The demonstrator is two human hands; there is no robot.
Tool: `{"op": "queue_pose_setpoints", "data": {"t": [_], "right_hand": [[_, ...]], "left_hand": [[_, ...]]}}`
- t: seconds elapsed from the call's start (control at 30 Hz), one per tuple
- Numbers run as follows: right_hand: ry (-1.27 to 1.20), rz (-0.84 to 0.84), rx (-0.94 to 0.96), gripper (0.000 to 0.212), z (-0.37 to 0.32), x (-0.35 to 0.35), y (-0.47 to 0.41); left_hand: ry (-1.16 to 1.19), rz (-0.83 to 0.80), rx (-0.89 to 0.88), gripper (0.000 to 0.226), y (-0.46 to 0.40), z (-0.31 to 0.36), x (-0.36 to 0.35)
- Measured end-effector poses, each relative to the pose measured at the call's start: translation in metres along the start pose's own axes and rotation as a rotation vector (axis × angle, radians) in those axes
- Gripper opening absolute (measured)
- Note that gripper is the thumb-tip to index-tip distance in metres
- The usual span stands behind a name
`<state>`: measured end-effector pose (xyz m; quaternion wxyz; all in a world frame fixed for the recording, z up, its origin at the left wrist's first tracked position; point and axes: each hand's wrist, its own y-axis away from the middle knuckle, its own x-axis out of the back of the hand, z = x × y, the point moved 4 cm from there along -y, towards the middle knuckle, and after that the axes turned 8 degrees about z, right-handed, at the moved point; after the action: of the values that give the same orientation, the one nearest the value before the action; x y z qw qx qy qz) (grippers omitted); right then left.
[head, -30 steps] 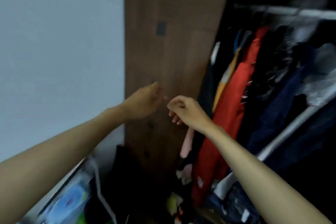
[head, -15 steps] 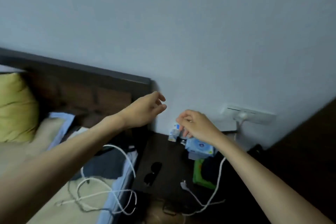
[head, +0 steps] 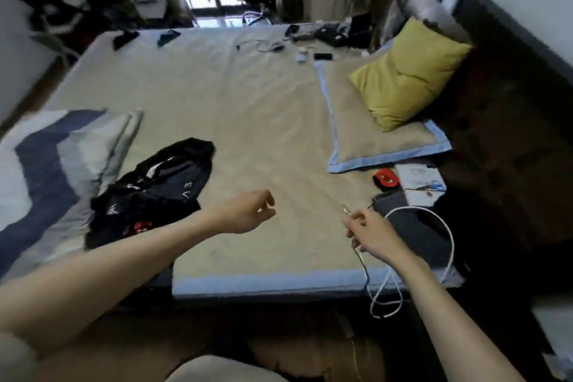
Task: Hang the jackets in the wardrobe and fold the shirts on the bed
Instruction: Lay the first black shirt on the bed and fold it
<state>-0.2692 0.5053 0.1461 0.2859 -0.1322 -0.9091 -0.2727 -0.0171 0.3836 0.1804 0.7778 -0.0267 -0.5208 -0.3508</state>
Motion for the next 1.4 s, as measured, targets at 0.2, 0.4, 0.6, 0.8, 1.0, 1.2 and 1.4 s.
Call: {"op": "queue_pose_setpoints", "data": {"t": [0.2,0.4,0.6,0.8,1.0,1.2,1.4], "right_hand": [[0.179,-0.236,0.175,0.02,-0.107,-0.134,-0.037],[0.267,-0.343,0.213,0.022,-0.193,-0.256,-0.07],[0.298,-0.368,0.124,0.024,-0.213,-0.341,-0.108],[0.349,-0.378,0.059,0.032,-0.192,-0.39,-0.146],[0.354,-0.36,0.083,0.033,-0.187,-0.43,-0.2],[0.309,-0.391,0.077,0.028,-0.174,-0.443,-0.23],[0.248,-0.356,0.068,0.026,-0.165,-0.429,-0.266]], "left_hand": [[0.082,0.017,0.265,0.028,0.069,-0.168,0.016],[0.1,0.015,0.42,0.022,0.09,-0.321,0.028],[0.1,-0.023,0.54,0.03,0.057,-0.438,0.021],[0.144,-0.011,0.604,0.036,-0.009,-0.503,-0.004],[0.06,0.175,0.633,0.044,-0.099,-0.557,0.004],[-0.029,0.227,0.631,0.055,-0.186,-0.603,-0.001],[0.036,0.323,0.426,0.019,-0.202,-0.538,-0.028]]}}
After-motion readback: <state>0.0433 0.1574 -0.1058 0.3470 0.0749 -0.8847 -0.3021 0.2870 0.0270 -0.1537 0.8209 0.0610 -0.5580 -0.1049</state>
